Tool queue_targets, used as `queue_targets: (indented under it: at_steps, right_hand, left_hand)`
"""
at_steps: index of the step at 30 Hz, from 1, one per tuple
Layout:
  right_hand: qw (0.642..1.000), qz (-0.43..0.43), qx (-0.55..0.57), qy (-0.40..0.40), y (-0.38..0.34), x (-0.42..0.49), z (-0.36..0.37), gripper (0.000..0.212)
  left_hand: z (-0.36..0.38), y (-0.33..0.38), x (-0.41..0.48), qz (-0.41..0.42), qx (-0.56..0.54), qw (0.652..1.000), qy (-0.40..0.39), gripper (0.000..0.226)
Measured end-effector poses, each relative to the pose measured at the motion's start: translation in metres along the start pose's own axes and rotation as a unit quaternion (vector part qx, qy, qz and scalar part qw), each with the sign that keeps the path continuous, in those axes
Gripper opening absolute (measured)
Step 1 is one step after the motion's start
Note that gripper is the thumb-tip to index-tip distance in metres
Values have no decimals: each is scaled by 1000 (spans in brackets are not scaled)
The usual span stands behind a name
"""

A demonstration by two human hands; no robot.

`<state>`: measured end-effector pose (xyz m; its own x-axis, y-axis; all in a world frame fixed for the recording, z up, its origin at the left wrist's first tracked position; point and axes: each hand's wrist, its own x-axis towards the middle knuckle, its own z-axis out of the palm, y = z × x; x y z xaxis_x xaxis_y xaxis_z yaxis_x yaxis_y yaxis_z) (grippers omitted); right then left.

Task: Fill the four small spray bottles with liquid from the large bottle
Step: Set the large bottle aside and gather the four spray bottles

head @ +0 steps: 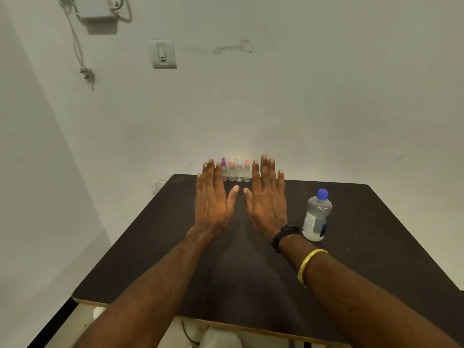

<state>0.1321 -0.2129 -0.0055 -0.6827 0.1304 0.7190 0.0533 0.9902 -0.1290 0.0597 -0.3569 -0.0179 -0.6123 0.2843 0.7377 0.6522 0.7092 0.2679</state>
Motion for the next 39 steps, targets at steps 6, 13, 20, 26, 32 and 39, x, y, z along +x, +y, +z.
queue_targets:
  at_steps: [6, 13, 20, 26, 32, 39]
  right_hand:
    - [1000, -5, 27, -10, -14, 14, 18, 73]
    - [984, 87, 154, -18, -10, 35, 41, 68]
    - [917, 235, 320, -29, -2, 79, 77, 53]
    - [848, 329, 412, -45, 23, 115, 129, 48]
    - [822, 381, 419, -62, 54, 130, 191, 55]
    - [759, 457, 462, -34, 75, 141, 246, 69]
  left_hand:
    - [3, -22, 6, -8, 7, 1000, -15, 81]
    - [15, -30, 23, -142, -177, 973, -27, 67]
    - [63, -70, 53, -275, -302, 912, -28, 68]
    - [117, -107, 87, -289, -321, 899, -67, 50]
    - [174, -130, 119, -295, -332, 891, -95, 61]
    - [234, -146, 136, -319, -324, 880, -137, 88]
